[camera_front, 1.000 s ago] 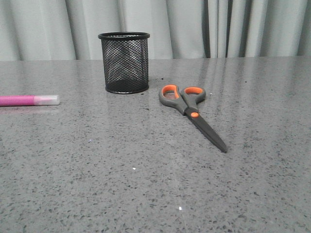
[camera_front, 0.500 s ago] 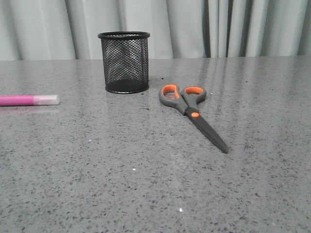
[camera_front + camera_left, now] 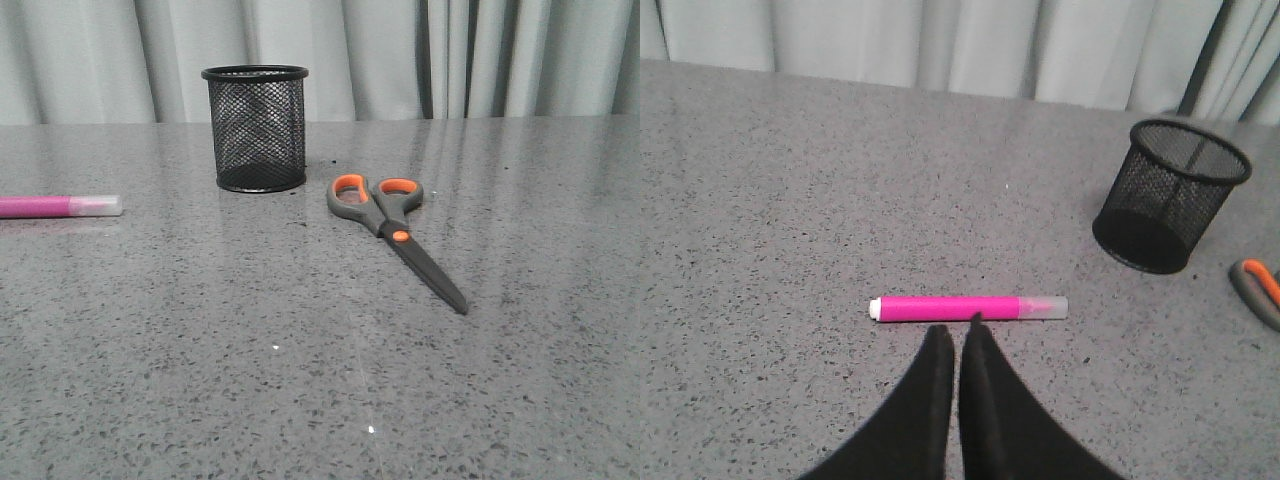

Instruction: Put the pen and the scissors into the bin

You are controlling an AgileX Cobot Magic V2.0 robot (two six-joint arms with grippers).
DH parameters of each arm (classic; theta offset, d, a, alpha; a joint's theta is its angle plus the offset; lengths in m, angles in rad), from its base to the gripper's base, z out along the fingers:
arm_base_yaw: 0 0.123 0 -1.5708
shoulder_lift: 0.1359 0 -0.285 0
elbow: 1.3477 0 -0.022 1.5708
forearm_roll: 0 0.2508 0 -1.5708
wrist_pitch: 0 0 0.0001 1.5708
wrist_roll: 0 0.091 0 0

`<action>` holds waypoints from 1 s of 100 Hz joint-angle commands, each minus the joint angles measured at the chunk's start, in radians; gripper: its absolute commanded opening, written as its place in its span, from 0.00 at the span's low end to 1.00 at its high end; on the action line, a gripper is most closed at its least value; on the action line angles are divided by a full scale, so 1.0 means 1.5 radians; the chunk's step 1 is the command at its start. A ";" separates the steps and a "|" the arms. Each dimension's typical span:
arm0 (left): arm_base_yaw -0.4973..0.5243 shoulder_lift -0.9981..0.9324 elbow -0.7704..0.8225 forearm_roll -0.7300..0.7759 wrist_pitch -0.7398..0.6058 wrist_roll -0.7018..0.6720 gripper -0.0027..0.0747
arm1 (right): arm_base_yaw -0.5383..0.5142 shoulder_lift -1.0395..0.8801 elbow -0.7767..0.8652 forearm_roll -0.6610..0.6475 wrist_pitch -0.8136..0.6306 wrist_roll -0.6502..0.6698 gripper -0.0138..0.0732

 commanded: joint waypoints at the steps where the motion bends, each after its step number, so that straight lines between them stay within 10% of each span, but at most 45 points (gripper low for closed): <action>1: -0.001 0.058 -0.063 0.000 -0.007 0.027 0.01 | -0.005 0.048 -0.064 -0.005 0.006 -0.034 0.10; 19: -0.014 0.135 -0.112 -0.029 -0.006 0.061 0.06 | -0.005 0.100 -0.122 -0.004 0.031 -0.063 0.24; 34: -0.029 0.182 -0.131 -0.057 -0.007 0.071 0.38 | -0.005 0.119 -0.145 -0.004 0.034 -0.063 0.57; 45: -0.036 0.215 -0.142 -0.069 -0.008 0.071 0.58 | -0.005 0.120 -0.151 -0.004 0.032 -0.064 0.62; 100: -0.037 0.529 -0.351 -0.072 0.186 0.409 0.58 | -0.005 0.120 -0.151 -0.004 0.031 -0.089 0.62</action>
